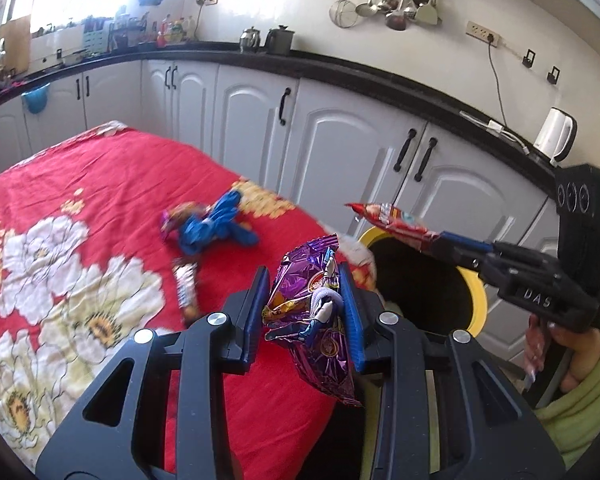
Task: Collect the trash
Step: 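Carry the purple wrapper and red-white wrapper over the bin with both tools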
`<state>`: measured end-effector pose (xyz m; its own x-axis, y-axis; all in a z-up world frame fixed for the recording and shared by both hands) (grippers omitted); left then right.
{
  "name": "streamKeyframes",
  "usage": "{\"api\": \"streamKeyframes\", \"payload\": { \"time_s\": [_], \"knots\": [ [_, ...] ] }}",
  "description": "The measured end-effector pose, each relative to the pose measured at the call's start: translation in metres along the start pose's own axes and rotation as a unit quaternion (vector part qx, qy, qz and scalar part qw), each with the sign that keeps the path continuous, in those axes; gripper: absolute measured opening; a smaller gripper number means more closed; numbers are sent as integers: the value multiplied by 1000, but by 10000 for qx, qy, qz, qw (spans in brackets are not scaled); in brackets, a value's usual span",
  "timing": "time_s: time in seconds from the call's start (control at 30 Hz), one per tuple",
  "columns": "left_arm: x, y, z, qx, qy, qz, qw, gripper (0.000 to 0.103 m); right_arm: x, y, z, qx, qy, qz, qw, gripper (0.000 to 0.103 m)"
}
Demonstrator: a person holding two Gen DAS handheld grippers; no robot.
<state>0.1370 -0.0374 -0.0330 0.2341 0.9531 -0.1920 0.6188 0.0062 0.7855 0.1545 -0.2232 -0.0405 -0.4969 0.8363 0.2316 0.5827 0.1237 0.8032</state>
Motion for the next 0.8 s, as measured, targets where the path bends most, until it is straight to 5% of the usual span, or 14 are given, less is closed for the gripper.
{"api": "streamKeyframes", "payload": {
  "time_s": [0.8],
  "knots": [
    [-79, 31, 41, -143, -511, 166, 9985, 27, -93, -16, -56, -454, -684, 809, 9933, 18]
  ]
}}
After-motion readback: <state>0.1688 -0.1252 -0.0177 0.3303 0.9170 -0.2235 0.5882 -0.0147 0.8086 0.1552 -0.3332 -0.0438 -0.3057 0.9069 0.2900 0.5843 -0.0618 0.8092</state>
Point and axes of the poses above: each gripper's, at about its wrist camera, not at the fingertips, and z roughly the way its jaws point, x to its left, y to its top, the point moved 3 cm from there along z, roughly the way its jaws point
